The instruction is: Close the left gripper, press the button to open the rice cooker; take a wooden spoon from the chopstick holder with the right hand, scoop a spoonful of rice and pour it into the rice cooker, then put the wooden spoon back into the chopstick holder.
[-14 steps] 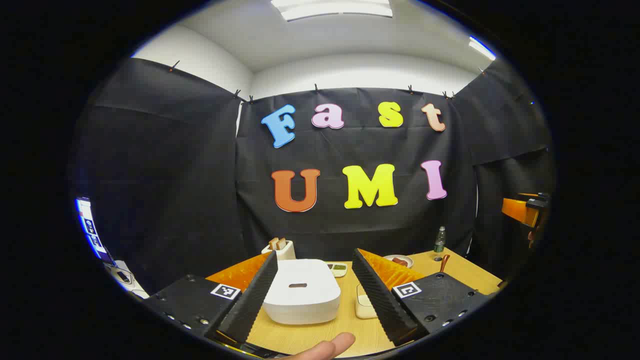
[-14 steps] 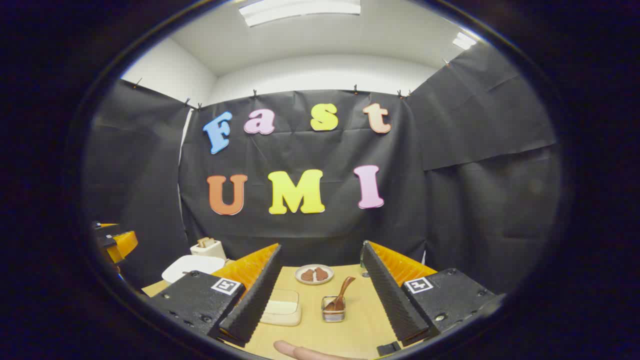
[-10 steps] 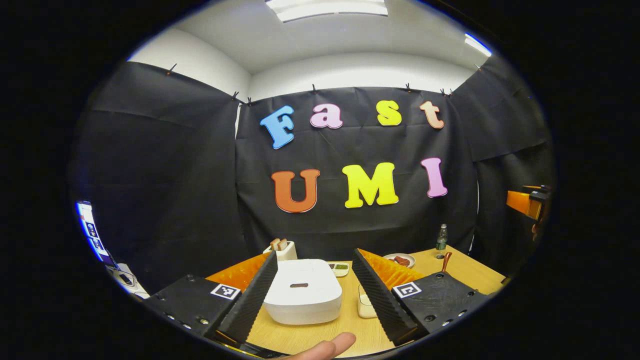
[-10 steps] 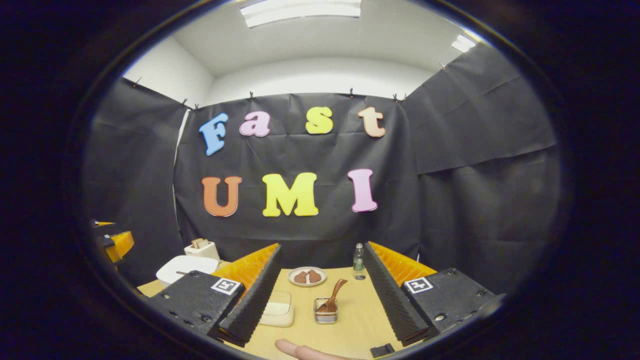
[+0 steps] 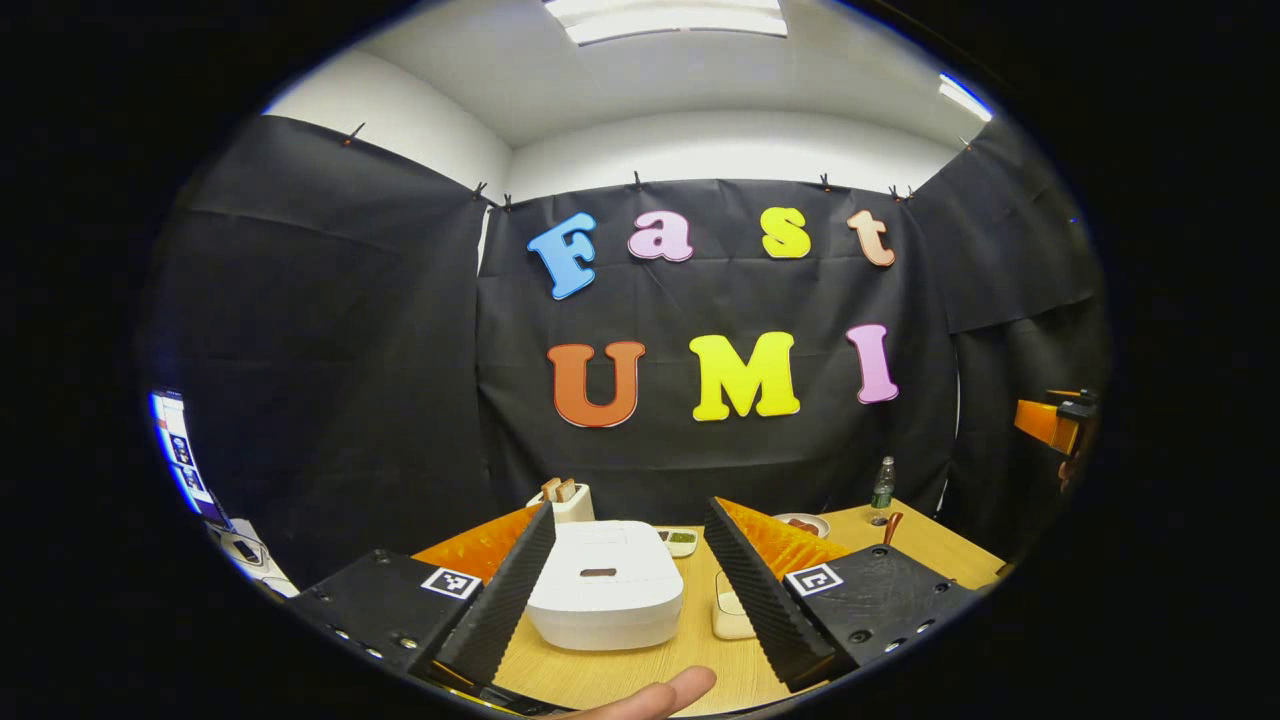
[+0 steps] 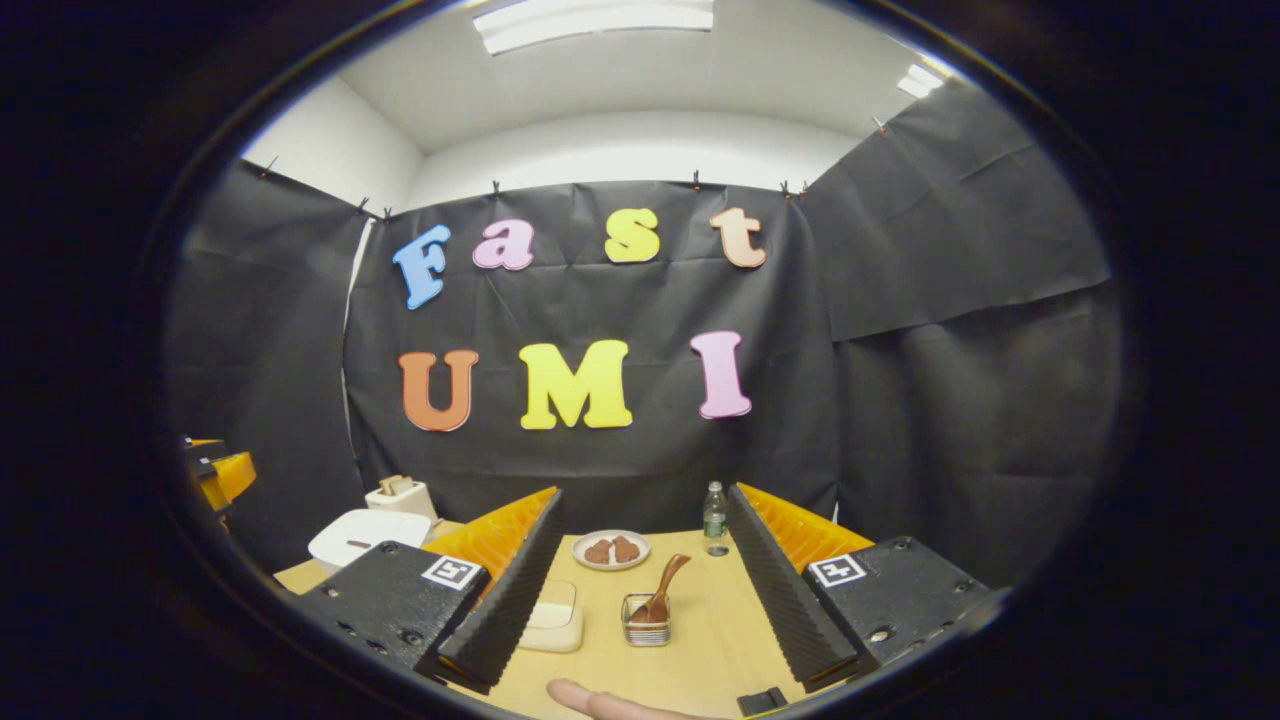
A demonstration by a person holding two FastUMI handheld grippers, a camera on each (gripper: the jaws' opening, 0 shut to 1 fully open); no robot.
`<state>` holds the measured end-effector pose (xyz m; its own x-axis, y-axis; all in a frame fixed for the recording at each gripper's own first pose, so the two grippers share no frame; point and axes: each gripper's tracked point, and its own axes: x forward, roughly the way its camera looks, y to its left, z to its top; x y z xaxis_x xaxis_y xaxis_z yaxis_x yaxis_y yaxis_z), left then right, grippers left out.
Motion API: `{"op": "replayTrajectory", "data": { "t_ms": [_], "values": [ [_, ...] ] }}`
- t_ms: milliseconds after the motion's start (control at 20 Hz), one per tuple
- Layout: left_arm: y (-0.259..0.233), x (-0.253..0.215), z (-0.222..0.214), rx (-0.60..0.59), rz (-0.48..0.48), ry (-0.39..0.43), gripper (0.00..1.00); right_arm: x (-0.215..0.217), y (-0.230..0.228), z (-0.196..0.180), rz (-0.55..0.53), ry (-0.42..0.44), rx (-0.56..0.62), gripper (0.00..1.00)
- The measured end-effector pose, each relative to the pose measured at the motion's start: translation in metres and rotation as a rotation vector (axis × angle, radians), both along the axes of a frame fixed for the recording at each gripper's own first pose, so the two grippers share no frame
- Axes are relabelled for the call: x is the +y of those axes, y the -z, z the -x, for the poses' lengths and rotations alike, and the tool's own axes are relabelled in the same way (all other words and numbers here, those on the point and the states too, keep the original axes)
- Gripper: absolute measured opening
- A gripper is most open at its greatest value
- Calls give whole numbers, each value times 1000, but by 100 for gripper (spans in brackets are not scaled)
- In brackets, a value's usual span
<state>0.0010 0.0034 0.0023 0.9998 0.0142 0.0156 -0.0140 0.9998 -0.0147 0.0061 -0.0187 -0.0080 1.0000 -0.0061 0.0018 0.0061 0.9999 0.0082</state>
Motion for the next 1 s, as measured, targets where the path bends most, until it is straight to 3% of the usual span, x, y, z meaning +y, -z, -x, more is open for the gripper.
{"op": "replayTrajectory", "data": {
  "t_ms": [250, 400, 600, 750, 900, 1000],
  "values": [
    [-4, 15, -9, -28, 45, -54, 95, -10, 6, -7, -8, 6, -9, 100],
    [-2, 4, -21, -24, 81, 0, 93, -17, 13, -14, -21, 13, -6, 100],
    [11, 6, -38, 24, 57, 28, 61, -23, 26, -25, -21, 8, 5, 100],
    [17, 3, -54, 34, 37, 32, 45, -24, 36, -30, -13, 0, 0, 100],
    [30, 4, -69, 63, 8, 19, 24, -23, 42, -36, -9, -22, 5, 100],
    [39, 2, -78, 98, -19, 21, 24, -22, 44, -39, -2, -33, -10, 100]
  ]
}}
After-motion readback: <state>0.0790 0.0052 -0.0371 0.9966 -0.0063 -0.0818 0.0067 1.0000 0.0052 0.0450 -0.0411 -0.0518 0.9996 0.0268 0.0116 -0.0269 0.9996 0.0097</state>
